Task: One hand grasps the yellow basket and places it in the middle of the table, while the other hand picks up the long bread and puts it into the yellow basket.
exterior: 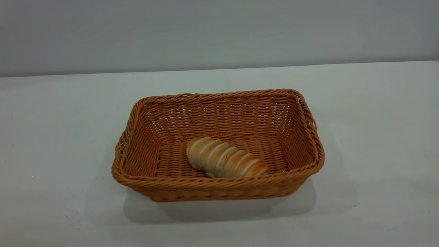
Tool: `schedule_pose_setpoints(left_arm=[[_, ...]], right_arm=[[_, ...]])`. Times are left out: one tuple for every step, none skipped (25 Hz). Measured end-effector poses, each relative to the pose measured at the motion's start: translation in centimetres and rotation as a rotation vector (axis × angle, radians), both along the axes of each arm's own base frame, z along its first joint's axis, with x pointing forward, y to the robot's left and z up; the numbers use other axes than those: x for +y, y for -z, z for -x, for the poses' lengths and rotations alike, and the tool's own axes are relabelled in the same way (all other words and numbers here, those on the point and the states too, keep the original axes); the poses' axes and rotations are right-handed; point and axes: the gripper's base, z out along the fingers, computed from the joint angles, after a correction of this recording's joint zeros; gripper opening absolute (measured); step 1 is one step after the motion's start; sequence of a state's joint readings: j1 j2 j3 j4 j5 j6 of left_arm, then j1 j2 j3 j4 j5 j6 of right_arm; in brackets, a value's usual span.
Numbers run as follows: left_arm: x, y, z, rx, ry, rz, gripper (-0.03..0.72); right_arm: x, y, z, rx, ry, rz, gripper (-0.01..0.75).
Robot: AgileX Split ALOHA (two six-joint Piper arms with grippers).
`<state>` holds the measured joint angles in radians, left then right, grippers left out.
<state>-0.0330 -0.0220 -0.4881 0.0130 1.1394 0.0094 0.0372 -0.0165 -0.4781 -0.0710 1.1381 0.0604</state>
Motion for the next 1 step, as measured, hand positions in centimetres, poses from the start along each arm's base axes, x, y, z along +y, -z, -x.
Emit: schedule_pose_setpoints(left_arm=[[0.00, 0.00, 0.00, 0.000, 0.000, 0.000, 0.584]], right_arm=[[0.00, 0.00, 0.00, 0.000, 0.000, 0.000, 0.238]])
